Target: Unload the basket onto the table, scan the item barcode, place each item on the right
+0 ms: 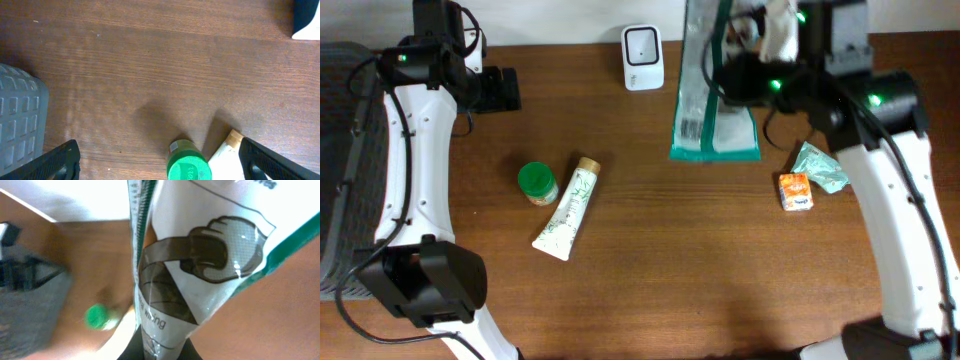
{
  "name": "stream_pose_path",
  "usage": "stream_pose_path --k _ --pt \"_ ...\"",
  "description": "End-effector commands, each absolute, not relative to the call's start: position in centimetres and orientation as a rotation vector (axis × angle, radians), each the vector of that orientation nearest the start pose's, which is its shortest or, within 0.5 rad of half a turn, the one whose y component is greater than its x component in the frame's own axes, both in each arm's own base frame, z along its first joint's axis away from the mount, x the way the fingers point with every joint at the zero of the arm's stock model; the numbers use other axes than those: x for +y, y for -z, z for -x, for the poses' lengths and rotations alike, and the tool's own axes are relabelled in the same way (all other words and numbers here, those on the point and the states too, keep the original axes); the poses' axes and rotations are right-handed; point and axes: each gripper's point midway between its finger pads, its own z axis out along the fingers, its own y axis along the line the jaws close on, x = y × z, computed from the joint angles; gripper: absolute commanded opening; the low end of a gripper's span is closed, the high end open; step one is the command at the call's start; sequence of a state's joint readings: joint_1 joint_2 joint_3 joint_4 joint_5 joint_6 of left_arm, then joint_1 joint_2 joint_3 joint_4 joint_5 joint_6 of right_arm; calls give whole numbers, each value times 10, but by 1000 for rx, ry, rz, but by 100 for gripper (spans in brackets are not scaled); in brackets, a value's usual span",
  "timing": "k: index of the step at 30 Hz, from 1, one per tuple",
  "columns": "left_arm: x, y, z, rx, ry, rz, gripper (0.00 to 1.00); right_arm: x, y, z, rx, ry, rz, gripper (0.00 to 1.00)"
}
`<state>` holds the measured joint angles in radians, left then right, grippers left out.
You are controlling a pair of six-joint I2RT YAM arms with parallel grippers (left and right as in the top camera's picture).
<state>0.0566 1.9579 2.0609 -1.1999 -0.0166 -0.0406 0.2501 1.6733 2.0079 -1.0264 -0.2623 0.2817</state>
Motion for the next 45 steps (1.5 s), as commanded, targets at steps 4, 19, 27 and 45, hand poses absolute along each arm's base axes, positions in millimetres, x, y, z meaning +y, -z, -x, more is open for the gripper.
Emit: stream_pose_path --k 4,19,27,45 --pt "30 -228 -468 2655 -43 121 99 166 -335 -528 2072 164 316 4" --pt "30 -228 -468 2655 -43 120 99 283 -223 -639 1502 523 1105 4" --pt "30 -228 -468 2655 -43 121 99 299 -211 -655 1367 551 1089 4" --pt "30 -228 -468 2655 -43 120 99 313 -223 -648 1319 557 1095 4"
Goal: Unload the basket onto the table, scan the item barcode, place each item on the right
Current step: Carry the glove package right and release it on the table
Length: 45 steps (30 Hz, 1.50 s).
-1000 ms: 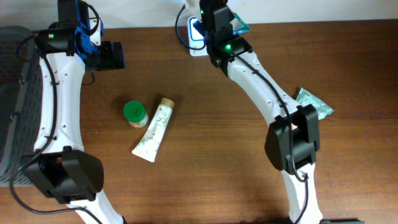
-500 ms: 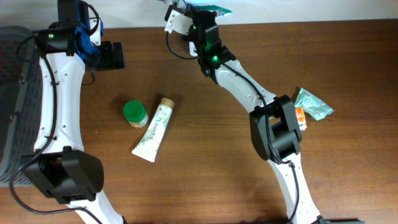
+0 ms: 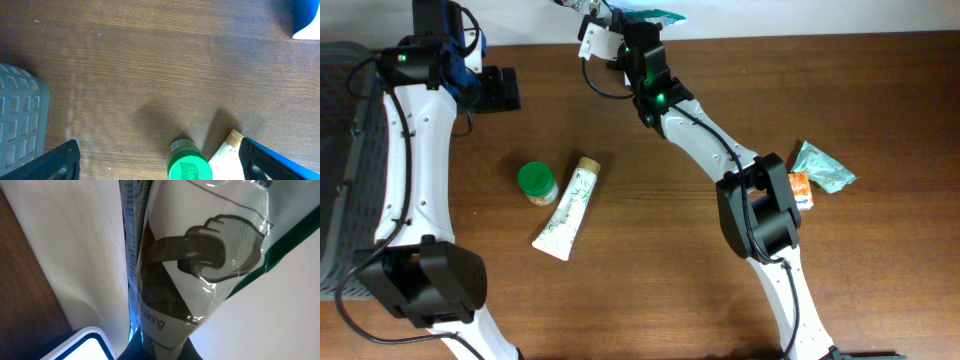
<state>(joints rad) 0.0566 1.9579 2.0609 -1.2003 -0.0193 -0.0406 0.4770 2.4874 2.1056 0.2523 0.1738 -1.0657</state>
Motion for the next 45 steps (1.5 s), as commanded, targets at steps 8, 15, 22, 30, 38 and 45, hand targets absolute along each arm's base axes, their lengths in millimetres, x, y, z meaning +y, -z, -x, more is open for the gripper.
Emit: stream_pose_path --k 8,15,22,30,38,45 --pt "30 -228 -469 2654 -43 121 99 272 -334 -581 1580 345 925 4" --pt "30 -228 -468 2655 -43 121 99 187 -372 -455 2085 66 508 4" --pt "30 -228 -468 2655 -43 121 99 74 -256 -393 2741 -59 -12 4" --pt "30 -228 -468 2655 -43 121 99 -22 -124 -379 2892 -208 -548 4" --pt "30 -228 -468 2655 -43 120 99 -110 -79 -359 2789 -173 -879 22" --pt "30 -228 -469 2654 -43 121 99 -111 -96 -349 2840 -170 -873 79"
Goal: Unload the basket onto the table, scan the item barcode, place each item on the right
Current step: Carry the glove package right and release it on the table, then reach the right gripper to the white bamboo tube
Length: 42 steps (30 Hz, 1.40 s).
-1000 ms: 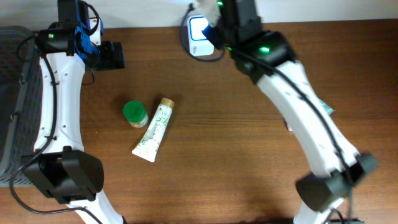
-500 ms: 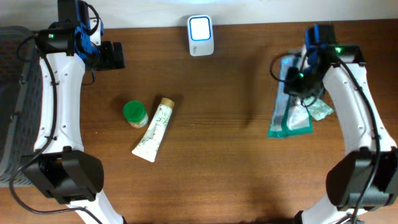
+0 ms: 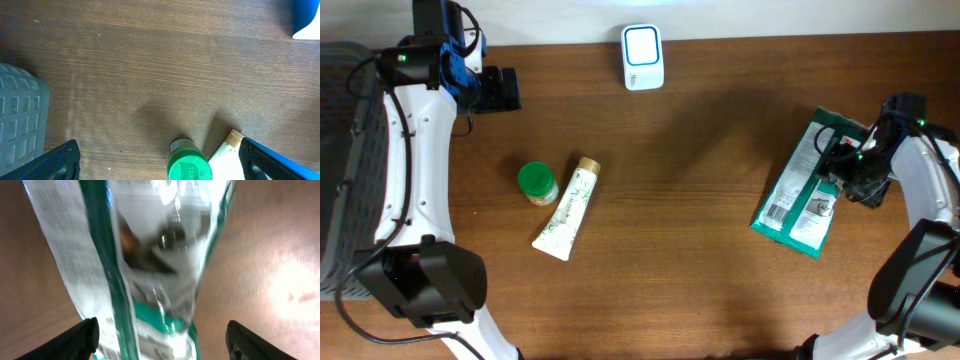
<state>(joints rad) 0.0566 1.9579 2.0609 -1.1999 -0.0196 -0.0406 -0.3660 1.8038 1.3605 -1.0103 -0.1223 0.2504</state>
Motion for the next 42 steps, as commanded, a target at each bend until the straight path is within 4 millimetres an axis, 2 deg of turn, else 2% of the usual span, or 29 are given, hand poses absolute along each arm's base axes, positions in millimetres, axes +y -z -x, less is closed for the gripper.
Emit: stream_pose_path --k 1,2,3,4,5,6,8,11,12,13,17,21,24,26,30,32,38,39,41,42 --pt "30 -228 -468 2655 -43 121 99 -107 -115 -351 2856 -184 -824 78" --pt "30 -228 -469 2654 -43 121 99 -102 -126 -353 2865 -203 -767 78" --pt "30 -228 -469 2654 -43 120 99 -87 -146 -358 2875 -258 -658 78" --pt "30 -228 -468 2655 -43 120 99 -55 -174 -367 2869 -407 -442 77" --pt "30 -228 -469 2654 -43 121 99 -34 -186 -371 2850 -502 -350 75" --pt "30 -228 -469 2654 -43 120 99 -3 -198 -377 2817 -635 -249 74" --pt "30 -228 -469 2654 -43 120 99 33 -202 -380 2805 -740 -138 73" --pt "30 -228 -468 2655 -43 120 99 95 -192 -384 2825 -803 -54 73" --pt "30 -228 -468 2655 -43 120 99 121 -186 -386 2832 -826 -34 78" --pt "30 -228 -469 2654 -43 120 99 136 -183 -387 2835 -839 -19 84" --pt "30 -228 -468 2655 -43 120 99 209 -161 -397 2835 -892 20 91" --pt "30 -228 -468 2655 -43 120 99 267 -132 -394 2869 -929 23 86" --pt "30 -228 -468 2655 -43 120 99 313 -102 -387 2889 -885 18 74" --pt "30 -228 -469 2654 -41 120 99 335 -86 -383 2895 -858 0 71" --pt "30 -228 -469 2654 -39 119 99 380 -57 -365 2915 -890 9 56" --pt "30 -228 -469 2655 -39 119 99 386 -42 -361 2936 -844 -51 51" --pt "30 -228 -469 2655 -39 120 99 387 -9 -358 2981 -805 -56 51" --pt "30 -228 -469 2654 -39 120 99 390 -1 -359 2972 -811 -11 51" --pt "30 -228 -469 2655 -39 119 99 401 2 -362 2903 -831 188 51" --pt "30 -228 -469 2655 -39 120 99 403 1 -362 2888 -834 220 51"
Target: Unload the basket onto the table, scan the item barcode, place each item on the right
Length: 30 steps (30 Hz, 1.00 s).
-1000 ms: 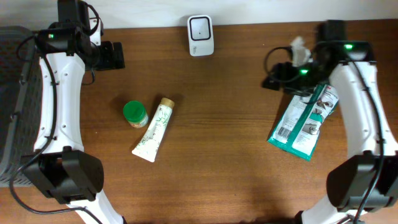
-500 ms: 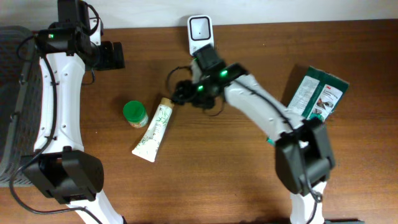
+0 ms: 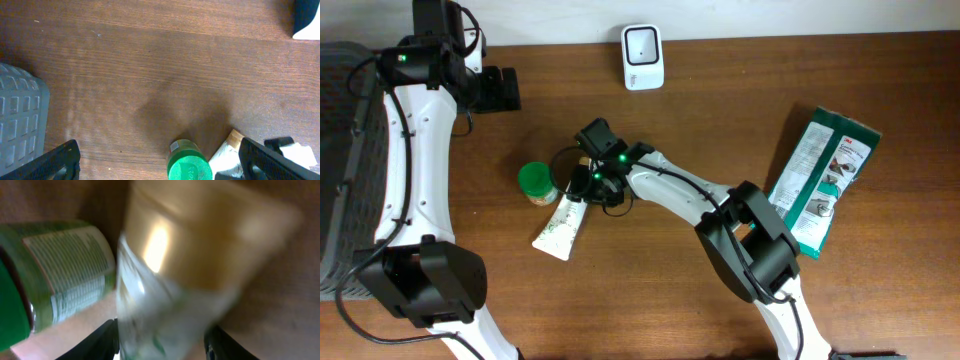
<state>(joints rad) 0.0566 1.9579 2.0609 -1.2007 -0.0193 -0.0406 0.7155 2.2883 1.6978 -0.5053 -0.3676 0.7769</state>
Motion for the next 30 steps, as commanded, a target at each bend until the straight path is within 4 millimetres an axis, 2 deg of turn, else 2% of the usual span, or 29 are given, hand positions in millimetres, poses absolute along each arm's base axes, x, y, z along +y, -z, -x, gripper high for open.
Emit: stream_pose_path --k 1,3,5,7,9,12,13,16,17,19,21,24,26,28,30 --pt "30 -228 -469 2655 -39 120 99 405 0 -361 2885 -835 230 49" --pt "30 -228 -469 2655 -39 120 99 403 2 -359 2891 -824 259 32" --pt "30 -228 -469 2655 -39 120 99 399 1 -356 2877 -796 375 23" --pt "30 -228 -469 2655 -39 119 99 392 -7 -359 2881 -788 367 18" --pt "30 -228 -469 2655 -39 120 99 376 -24 -360 2863 -780 500 19" --pt "30 -228 -469 2654 -39 120 99 327 -52 -359 2909 -672 700 19" --pt "30 -228 -469 2654 -39 120 99 302 -59 -360 2931 -595 805 19" --pt "30 -228 -469 2655 -39 120 99 244 -50 -378 2985 -255 793 19" --pt "30 -228 -469 2655 -39 120 99 238 -50 -381 2986 -232 778 24" --pt "30 -228 -469 2655 -39 120 99 235 -54 -387 2984 -255 745 43" --pt "30 -228 -469 2654 -39 120 99 233 -71 -390 2997 -295 695 45" --pt "30 -228 -469 2654 -39 120 99 220 -123 -393 3015 -304 626 45" --pt "30 -228 -469 2655 -39 120 99 211 -159 -381 3044 -295 617 41" --pt "30 -228 -469 2655 -39 120 99 205 -164 -370 3096 -272 583 35" --pt "30 -228 -469 2655 -39 120 99 199 -158 -360 3158 -247 559 17"
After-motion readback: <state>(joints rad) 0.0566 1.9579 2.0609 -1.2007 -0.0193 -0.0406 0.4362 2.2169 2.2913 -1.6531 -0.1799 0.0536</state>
